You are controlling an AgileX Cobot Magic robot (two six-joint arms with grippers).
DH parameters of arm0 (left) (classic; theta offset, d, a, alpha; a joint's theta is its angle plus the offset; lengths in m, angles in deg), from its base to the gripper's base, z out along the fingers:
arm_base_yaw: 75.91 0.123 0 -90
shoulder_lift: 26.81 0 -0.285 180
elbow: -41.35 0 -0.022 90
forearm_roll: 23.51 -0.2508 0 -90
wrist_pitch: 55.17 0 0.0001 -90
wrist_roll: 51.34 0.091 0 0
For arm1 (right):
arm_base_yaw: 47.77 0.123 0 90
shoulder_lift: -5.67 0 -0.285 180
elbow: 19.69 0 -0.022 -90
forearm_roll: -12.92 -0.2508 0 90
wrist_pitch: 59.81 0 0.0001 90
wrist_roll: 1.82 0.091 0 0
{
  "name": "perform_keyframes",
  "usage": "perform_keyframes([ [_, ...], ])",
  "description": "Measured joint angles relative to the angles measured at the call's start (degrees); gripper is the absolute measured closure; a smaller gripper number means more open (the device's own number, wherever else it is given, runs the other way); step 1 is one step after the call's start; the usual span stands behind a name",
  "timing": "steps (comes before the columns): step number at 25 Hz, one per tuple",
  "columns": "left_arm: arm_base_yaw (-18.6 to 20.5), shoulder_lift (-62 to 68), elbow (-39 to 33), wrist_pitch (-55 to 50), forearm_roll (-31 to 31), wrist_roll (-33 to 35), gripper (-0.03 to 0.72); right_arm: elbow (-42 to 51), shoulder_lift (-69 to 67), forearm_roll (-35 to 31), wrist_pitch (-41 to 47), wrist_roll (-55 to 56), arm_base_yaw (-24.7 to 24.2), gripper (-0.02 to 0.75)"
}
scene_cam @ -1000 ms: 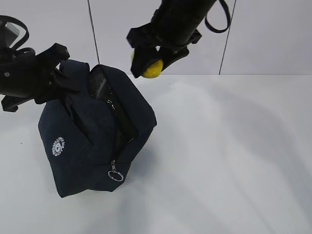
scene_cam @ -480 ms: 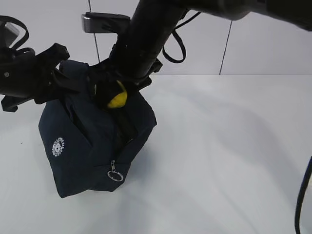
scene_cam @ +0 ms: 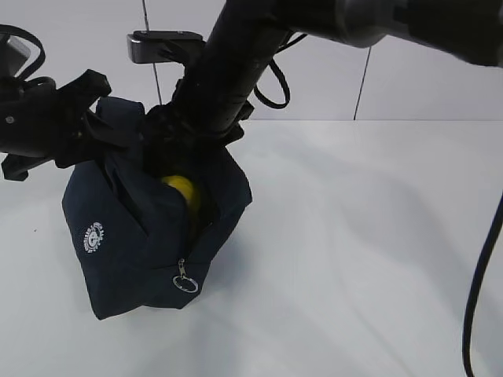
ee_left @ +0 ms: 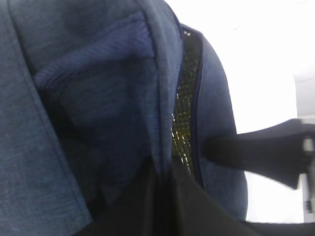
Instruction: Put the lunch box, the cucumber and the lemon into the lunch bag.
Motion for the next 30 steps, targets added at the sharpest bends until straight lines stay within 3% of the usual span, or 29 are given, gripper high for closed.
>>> perform_keyframes([
  [6,0.0,0.0,0.0,-0.49,0.0,0.0,0.681,-4.48,2.36,8.58,5.26,3.27,-0.52,0.148],
  [11,0.0,0.0,0.0,-0.63,0.0,0.0,0.681,-5.07,4.84,9.28,5.9,5.58,-3.96,0.159],
  [17,0.0,0.08,0.0,-0.76,0.0,0.0,0.681,-3.92,3.3,-3.47,5.99,0.38,-10.6,0.16],
  [21,0.0,0.08,0.0,-0.76,0.0,0.0,0.681,-3.92,0.22,-12.14,5.99,-4.97,-12.38,0.16],
  [27,0.0,0.08,0.0,-0.89,0.0,0.0,0.681,-3.82,-4.89,-15.3,5.89,-7.84,-12.54,0.164],
  [30,0.0,0.08,0.0,-0.89,0.0,0.0,0.681,-3.82,-6.97,-16.85,5.78,-10.02,-12.54,0.219],
])
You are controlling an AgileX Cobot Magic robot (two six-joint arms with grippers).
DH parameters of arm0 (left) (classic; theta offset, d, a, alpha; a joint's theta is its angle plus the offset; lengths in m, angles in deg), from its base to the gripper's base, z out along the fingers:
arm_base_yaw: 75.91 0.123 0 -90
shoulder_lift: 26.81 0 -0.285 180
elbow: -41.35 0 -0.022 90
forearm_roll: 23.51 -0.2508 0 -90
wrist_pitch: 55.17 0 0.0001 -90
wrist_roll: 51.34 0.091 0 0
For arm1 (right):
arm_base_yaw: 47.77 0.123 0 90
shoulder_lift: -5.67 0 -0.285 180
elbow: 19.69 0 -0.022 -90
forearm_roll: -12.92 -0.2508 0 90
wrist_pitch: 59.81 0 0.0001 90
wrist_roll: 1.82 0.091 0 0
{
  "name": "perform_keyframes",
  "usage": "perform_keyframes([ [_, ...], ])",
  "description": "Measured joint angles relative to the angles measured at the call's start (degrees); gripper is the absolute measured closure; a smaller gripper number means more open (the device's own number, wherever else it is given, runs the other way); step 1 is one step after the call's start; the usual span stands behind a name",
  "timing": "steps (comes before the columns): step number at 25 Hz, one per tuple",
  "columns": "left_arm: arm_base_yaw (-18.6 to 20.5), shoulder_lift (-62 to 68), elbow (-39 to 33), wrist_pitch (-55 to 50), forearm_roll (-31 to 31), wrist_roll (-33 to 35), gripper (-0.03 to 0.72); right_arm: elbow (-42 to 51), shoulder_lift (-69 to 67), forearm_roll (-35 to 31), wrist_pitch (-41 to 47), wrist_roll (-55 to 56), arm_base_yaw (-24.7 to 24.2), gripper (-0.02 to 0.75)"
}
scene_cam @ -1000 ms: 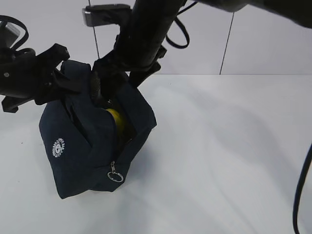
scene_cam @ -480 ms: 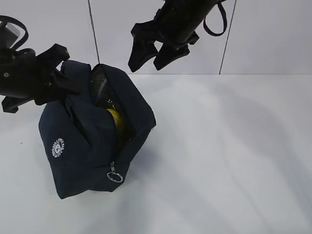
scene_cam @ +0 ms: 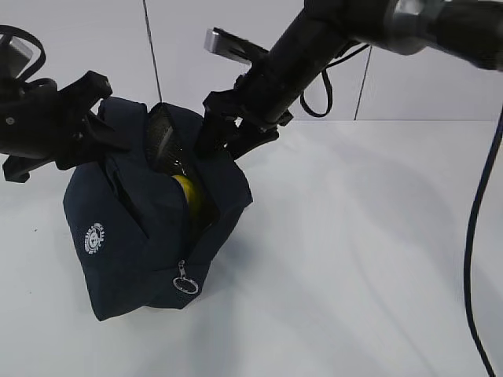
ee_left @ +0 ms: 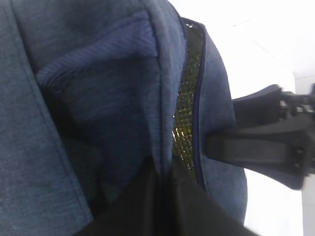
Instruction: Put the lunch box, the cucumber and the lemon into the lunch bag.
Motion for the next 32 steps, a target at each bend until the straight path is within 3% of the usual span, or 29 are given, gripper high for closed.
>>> perform_keyframes([
  [2,0.0,0.0,0.0,0.0,0.0,0.0,0.681,0.0,-0.43,-1.17,-0.12,-2.19,0.0,0.356],
  [5,0.0,0.0,0.0,0.0,0.0,0.0,0.681,0.0,-0.43,-2.81,-0.19,-4.53,0.0,0.635],
  [7,0.0,0.0,0.0,0.0,0.0,0.0,0.681,0.0,-0.43,-2.82,-0.19,-5.56,0.0,0.708],
  [17,-0.28,0.0,0.49,-2.89,1.66,0.43,0.681,0.2,1.12,-2.15,-0.24,-5.69,0.0,0.717],
  [26,-4.81,0.37,4.06,-3.02,1.66,1.84,0.681,0.2,8.78,8.9,0.34,3.46,-0.04,0.717],
  [32,-7.79,0.37,4.15,-1.71,1.87,1.84,0.681,1.58,11.57,12.96,1.03,8.44,-0.04,0.717],
])
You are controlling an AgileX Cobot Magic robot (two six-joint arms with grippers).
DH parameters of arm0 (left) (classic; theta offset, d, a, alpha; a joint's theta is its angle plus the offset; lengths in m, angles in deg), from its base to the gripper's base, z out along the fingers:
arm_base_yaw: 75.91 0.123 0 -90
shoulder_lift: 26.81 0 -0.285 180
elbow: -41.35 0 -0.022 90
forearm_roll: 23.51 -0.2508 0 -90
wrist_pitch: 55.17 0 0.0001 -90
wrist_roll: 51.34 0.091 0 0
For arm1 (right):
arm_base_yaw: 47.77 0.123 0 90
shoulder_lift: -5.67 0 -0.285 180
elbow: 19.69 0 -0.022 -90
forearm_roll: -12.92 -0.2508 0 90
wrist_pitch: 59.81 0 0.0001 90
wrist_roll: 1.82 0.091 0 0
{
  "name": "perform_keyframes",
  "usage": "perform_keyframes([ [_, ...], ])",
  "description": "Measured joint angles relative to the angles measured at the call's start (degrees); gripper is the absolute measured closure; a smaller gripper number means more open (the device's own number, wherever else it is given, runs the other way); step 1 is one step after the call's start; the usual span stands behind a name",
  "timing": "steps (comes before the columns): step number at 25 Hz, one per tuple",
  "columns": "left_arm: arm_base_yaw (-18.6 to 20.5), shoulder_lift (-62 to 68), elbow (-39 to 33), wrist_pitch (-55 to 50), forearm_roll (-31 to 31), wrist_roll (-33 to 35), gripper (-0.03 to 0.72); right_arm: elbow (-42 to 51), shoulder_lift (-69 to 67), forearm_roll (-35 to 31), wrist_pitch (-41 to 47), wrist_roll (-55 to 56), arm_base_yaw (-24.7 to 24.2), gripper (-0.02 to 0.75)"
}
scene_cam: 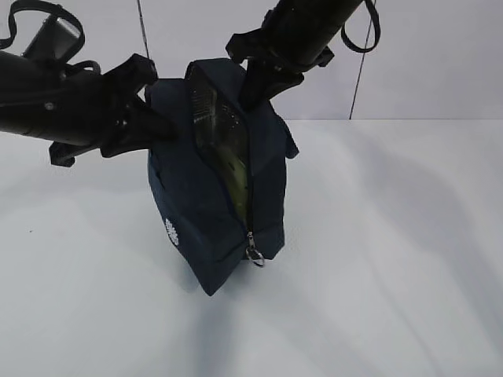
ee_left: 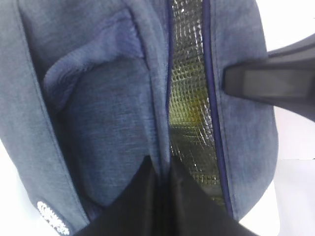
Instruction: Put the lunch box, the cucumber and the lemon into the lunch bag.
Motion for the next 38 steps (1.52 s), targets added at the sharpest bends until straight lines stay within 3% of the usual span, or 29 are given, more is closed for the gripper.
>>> perform_keyframes([
  [5,-0.23,0.01,0.0,0.69,0.31,0.0,0.681,13.29,6.42,0.69,-2.06,0.4,0.0,0.717],
  [12,-1.95,0.11,0.0,1.37,0.21,0.0,0.681,35.03,19.0,-5.22,-16.47,-6.47,0.0,0.717],
  [18,-6.02,2.03,0.0,1.93,0.12,0.03,0.681,37.51,19.67,-6.02,-20.7,-6.98,-1.06,0.717],
  [38,-6.36,10.65,8.43,1.99,-1.91,0.12,0.682,44.11,21.44,-8.36,-34.64,-2.66,-0.18,0.717],
])
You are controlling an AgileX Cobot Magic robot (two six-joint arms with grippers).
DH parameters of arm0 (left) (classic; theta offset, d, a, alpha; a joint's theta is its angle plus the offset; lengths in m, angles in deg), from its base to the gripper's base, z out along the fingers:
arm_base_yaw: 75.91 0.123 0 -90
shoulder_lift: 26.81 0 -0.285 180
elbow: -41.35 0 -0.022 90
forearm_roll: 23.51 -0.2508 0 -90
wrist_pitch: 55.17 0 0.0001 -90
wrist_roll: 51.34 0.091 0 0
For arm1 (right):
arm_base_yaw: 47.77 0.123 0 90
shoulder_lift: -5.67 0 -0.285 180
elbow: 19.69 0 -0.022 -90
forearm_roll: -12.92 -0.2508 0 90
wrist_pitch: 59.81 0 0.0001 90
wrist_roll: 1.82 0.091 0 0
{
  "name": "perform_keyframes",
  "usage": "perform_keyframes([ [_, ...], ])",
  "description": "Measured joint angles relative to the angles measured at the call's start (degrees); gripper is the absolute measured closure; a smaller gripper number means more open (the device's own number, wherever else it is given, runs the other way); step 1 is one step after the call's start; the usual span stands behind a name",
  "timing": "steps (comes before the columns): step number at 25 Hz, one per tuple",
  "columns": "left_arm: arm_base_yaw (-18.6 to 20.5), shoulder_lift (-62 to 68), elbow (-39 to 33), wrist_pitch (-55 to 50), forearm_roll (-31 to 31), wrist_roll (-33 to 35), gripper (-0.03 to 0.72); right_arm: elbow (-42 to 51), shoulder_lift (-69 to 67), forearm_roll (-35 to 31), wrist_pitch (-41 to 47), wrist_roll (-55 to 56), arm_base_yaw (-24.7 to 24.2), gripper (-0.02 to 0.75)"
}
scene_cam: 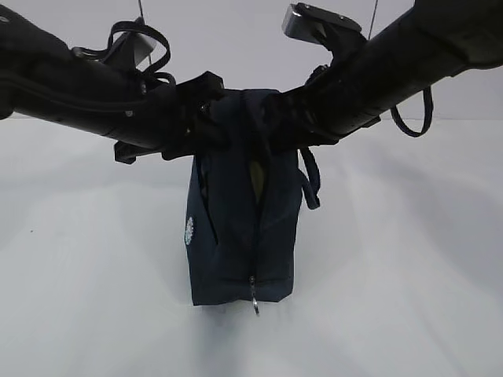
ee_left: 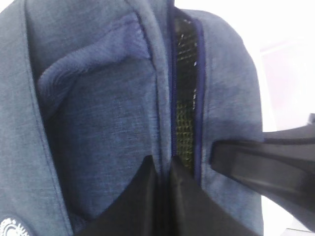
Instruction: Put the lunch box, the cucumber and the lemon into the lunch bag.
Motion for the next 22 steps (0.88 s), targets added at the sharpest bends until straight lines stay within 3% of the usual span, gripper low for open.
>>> perform_keyframes([
  [17,0.0,2.61,2.05,0.31,-0.1,0.0,0.682,0.0,0.0,4.64,-2.08,3.95,0.0,0.717],
  [22,0.0,3.81,2.41,0.13,-0.1,0.0,0.682,0.0,0.0,8.72,-2.17,6.56,0.0,0.717],
])
